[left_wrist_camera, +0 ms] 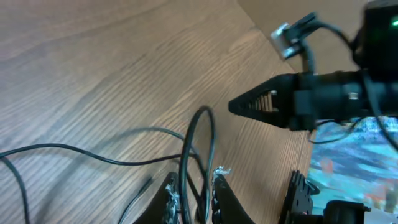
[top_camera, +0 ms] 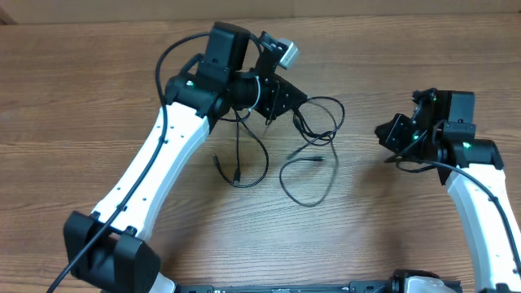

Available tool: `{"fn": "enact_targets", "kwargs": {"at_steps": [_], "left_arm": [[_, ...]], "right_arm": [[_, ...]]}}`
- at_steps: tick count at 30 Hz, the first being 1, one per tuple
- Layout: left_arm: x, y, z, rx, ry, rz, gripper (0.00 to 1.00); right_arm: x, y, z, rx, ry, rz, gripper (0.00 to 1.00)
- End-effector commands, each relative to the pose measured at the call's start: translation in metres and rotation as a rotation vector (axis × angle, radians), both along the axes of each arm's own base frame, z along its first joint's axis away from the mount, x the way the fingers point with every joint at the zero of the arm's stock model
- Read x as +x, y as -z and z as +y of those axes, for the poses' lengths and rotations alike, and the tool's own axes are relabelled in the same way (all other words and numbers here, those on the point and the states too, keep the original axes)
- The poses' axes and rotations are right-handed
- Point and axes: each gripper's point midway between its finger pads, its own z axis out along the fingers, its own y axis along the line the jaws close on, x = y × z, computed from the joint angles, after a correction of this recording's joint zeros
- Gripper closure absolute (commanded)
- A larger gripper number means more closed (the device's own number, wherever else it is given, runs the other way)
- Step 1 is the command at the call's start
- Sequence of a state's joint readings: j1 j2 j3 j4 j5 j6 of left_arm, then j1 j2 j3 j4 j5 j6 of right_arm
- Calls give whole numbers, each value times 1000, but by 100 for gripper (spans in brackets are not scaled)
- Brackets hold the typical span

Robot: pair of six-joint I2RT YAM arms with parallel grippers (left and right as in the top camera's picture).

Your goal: Untangle cables

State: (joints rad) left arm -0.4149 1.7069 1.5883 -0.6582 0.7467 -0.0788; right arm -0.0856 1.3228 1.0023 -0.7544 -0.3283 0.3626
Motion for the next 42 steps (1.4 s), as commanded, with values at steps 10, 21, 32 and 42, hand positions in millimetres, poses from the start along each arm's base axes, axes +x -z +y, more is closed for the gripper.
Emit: {"fn": "enact_targets", "kwargs": {"at_steps": [10,21,32,42], "left_arm": [[-10,-26,3,-50,3,-4,96],[-18,-49,-8,-168,72,8,96],[-27,-55,-12,-214,109,60,68],[-12,-2,16,33,-113,143,15]], "right_arm": [[0,-54,71,292,-430,-249,65],[-7,-42,84,230,-496,-237,44],[22,-48,102,125,-498,-352,96],[-6,-124,161,523,-762,-526,96]]}}
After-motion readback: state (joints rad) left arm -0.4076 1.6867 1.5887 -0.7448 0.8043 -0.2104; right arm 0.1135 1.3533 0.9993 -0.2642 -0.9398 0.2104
